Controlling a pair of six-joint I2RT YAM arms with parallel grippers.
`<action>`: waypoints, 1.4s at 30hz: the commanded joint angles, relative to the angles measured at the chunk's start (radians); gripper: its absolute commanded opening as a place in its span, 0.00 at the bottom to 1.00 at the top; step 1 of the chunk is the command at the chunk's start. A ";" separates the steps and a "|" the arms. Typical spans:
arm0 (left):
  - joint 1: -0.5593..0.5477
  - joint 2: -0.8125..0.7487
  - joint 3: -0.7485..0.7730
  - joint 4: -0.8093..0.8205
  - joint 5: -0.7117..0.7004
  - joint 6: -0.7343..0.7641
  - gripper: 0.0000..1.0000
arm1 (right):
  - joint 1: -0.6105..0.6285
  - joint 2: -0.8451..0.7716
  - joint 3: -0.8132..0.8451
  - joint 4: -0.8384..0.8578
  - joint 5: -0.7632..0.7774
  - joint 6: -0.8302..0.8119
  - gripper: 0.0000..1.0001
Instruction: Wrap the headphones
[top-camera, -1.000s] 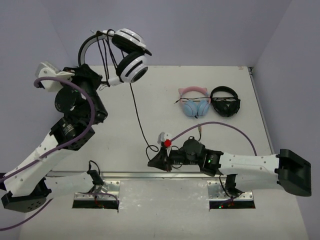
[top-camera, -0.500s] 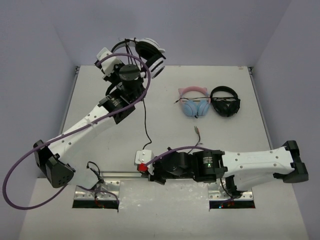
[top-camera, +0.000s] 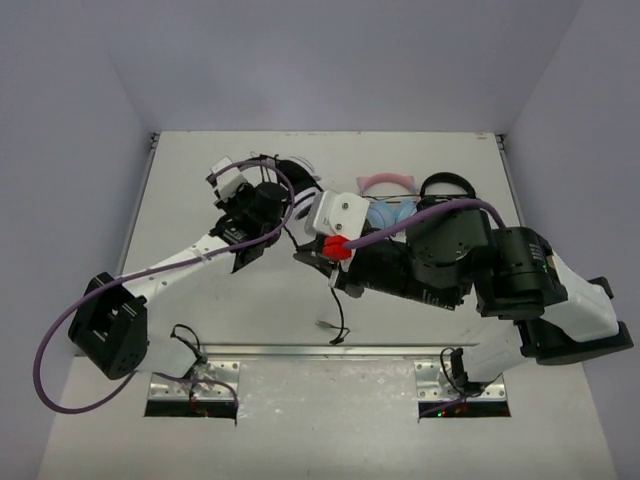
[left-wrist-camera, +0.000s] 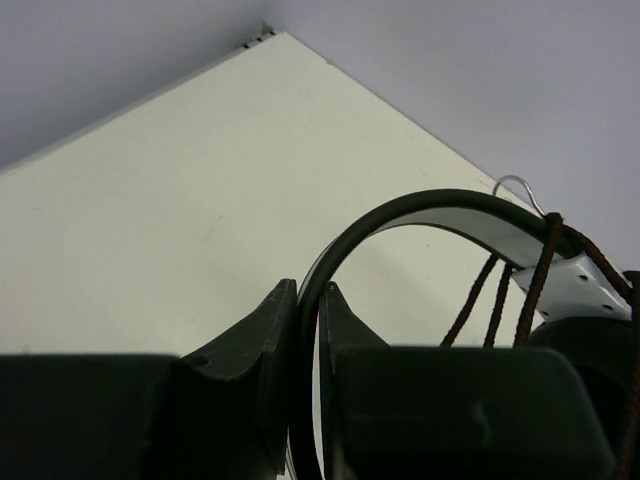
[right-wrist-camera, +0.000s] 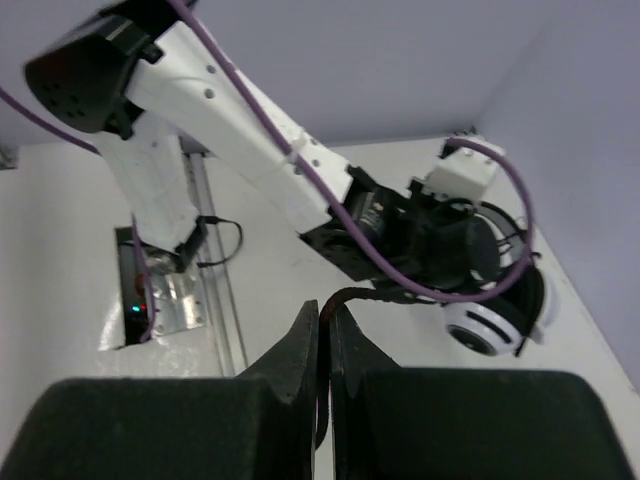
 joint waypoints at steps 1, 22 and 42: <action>0.000 -0.025 -0.111 0.392 0.141 0.078 0.00 | 0.329 0.046 0.147 -0.123 0.189 -0.179 0.01; -0.320 -0.524 -0.739 0.680 0.765 0.449 0.00 | -0.434 -0.161 -0.390 -0.092 0.284 -0.353 0.01; -0.363 -0.982 -0.400 0.130 0.723 0.247 0.00 | -0.960 0.024 -0.637 0.246 -0.250 -0.095 0.01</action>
